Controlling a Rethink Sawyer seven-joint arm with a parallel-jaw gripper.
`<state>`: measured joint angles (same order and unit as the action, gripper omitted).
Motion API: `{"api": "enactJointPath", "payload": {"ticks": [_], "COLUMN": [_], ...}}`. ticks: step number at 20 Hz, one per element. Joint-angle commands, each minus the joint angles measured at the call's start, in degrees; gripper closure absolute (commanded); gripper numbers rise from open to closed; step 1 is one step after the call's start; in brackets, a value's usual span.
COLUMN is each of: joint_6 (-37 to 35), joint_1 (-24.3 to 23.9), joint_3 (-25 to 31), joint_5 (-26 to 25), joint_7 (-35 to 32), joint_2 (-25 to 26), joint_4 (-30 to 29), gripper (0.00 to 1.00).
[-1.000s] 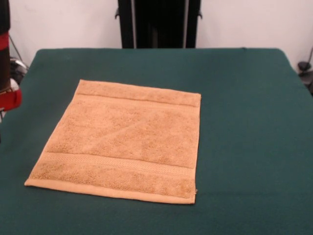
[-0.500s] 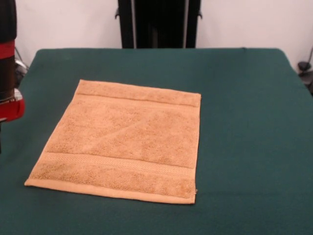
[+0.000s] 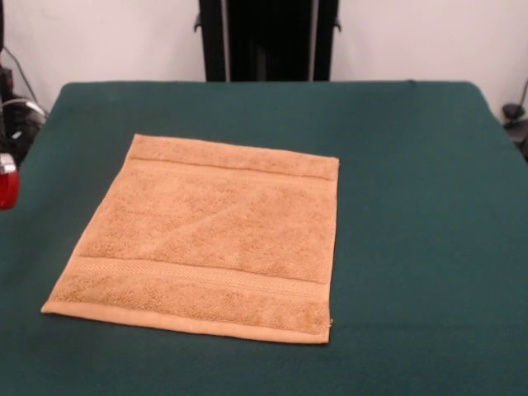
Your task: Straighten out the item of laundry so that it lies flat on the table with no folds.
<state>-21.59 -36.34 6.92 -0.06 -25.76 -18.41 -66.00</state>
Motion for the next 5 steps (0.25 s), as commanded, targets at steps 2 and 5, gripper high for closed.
{"api": "enactJointPath", "payload": {"ticks": [2, 5], "joint_6": [1.13, 1.05], "joint_1": [6.66, 7.72], "joint_3": [-0.46, -2.26], "joint_5": [5.51, 6.45], "joint_7": [-25.04, -24.63], "joint_2": [0.53, 0.41], "joint_4": [-4.32, -4.79], "gripper": [1.0, 1.0]}}
